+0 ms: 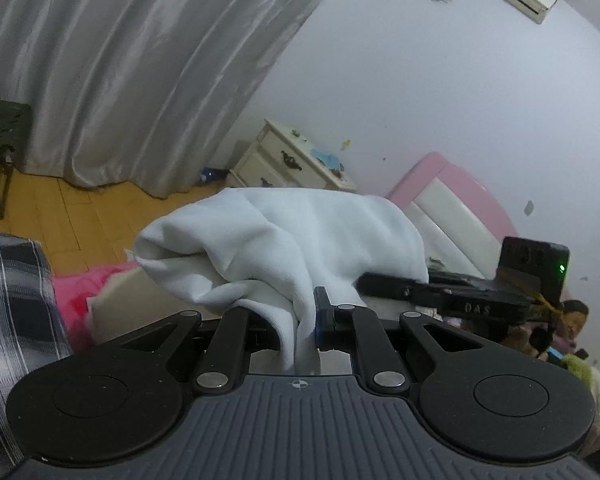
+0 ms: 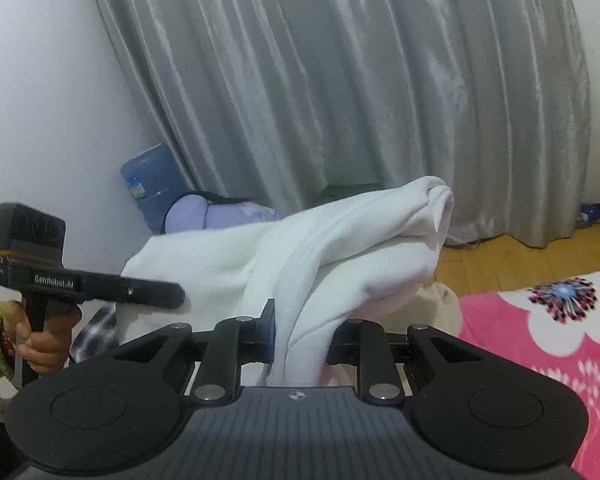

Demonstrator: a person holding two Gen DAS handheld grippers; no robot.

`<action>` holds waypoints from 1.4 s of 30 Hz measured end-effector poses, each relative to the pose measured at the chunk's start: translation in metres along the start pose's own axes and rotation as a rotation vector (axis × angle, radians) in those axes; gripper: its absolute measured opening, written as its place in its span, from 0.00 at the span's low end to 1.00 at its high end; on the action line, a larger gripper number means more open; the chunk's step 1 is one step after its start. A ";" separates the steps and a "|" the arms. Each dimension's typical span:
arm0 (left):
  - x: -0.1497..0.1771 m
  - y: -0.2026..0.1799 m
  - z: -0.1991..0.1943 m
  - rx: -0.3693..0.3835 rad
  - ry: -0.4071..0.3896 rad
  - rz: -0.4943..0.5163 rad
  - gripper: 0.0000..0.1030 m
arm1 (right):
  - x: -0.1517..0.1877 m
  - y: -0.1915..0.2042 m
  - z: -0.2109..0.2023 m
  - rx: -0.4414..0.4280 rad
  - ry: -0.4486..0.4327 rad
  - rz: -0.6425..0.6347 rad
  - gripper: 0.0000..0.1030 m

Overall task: Fold clothes
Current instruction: 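Lift the folded hoodie with both tools and carry it to the clothes stack, then lower the hoodie onto the stack of folded clothes and open both tools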

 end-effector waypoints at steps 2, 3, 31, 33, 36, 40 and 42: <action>0.003 0.011 0.011 -0.040 0.022 0.043 0.10 | -0.002 -0.005 0.011 0.005 0.014 -0.031 0.23; 0.007 0.018 0.017 -0.071 0.042 0.074 0.10 | -0.003 -0.007 0.017 0.016 0.021 -0.042 0.23; 0.031 0.037 0.089 -0.198 0.218 0.131 0.38 | 0.017 -0.072 0.003 0.369 0.045 -0.014 0.16; 0.027 0.021 0.082 -0.153 0.182 0.207 0.38 | 0.012 -0.054 -0.020 0.283 -0.014 -0.025 0.16; 0.032 -0.017 0.081 -0.007 0.184 0.322 0.39 | 0.025 -0.011 -0.038 0.093 0.005 -0.091 0.16; 0.084 -0.049 0.114 0.132 0.330 0.402 0.39 | 0.099 -0.006 -0.011 0.179 0.266 -0.276 0.13; 0.110 -0.053 0.126 0.102 0.391 0.433 0.38 | 0.112 -0.019 -0.018 0.234 0.287 -0.220 0.13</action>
Point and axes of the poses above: each gripper's, at about its wrist camera, not at the fingertips, and z roughly the way its jaws point, y to its left, x to its underside, the point moved 7 cm from there along z, roughly the way its jaws point, and after that the axes turned 9 degrees about z, right-handed, at the moved point
